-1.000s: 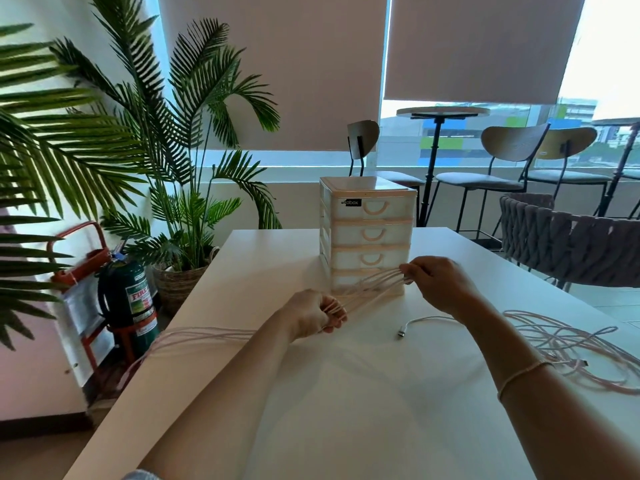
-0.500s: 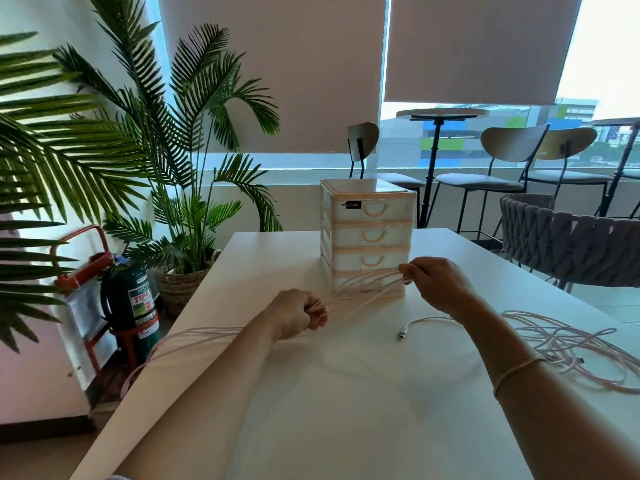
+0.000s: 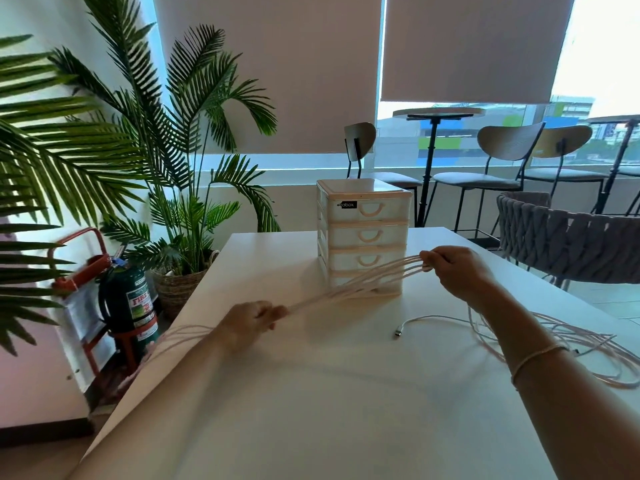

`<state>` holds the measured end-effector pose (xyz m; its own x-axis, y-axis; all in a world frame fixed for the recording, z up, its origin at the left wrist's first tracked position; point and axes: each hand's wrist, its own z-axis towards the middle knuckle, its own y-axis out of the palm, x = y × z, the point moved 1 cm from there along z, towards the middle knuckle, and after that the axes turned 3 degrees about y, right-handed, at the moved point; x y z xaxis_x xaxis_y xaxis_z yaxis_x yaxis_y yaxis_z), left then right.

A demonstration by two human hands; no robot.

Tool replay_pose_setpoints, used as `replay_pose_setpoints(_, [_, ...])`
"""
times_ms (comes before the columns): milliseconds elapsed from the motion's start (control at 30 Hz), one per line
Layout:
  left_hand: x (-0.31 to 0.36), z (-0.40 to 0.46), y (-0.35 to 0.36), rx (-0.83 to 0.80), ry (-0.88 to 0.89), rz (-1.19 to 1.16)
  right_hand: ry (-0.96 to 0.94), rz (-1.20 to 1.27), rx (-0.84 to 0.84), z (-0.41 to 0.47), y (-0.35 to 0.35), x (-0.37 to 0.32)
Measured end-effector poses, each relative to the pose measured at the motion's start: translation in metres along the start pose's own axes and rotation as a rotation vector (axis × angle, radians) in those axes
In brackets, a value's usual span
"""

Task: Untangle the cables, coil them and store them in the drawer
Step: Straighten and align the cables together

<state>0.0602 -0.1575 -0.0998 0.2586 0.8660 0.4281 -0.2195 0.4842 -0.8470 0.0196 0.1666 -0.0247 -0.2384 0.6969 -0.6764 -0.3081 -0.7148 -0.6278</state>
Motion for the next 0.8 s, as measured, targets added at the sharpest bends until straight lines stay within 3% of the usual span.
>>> replay_pose_setpoints(100, [-0.034, -0.008, -0.026, 0.117, -0.052, 0.077, -0.013, -0.01, -0.032, -0.002, 0.008, -0.003])
replay_pose_setpoints(233, [-0.066, -0.025, -0.057, 0.114, -0.086, 0.23, -0.027, -0.024, -0.069, -0.003, 0.018, -0.005])
replay_pose_setpoints(333, [-0.088, -0.03, -0.065, 0.204, -0.125, 0.351, -0.039, -0.039, -0.081, -0.004, 0.024, -0.009])
replay_pose_setpoints(500, [-0.079, -0.025, -0.061, 0.304, -0.228, 0.684, -0.055, -0.093, -0.095, -0.008, 0.035, -0.017])
replay_pose_setpoints(667, [-0.041, -0.012, -0.046, 0.048, -0.553, 0.86, -0.064, -0.113, -0.098, -0.01, 0.035, -0.018])
replay_pose_setpoints(733, [-0.018, -0.002, -0.038, -0.007, -0.51, 0.811, -0.066, -0.1, -0.124, -0.01, 0.033, -0.017])
replay_pose_setpoints(800, [0.014, 0.012, -0.025, 0.02, -0.342, 0.585, -0.069, -0.102, -0.161, -0.012, 0.032, -0.016])
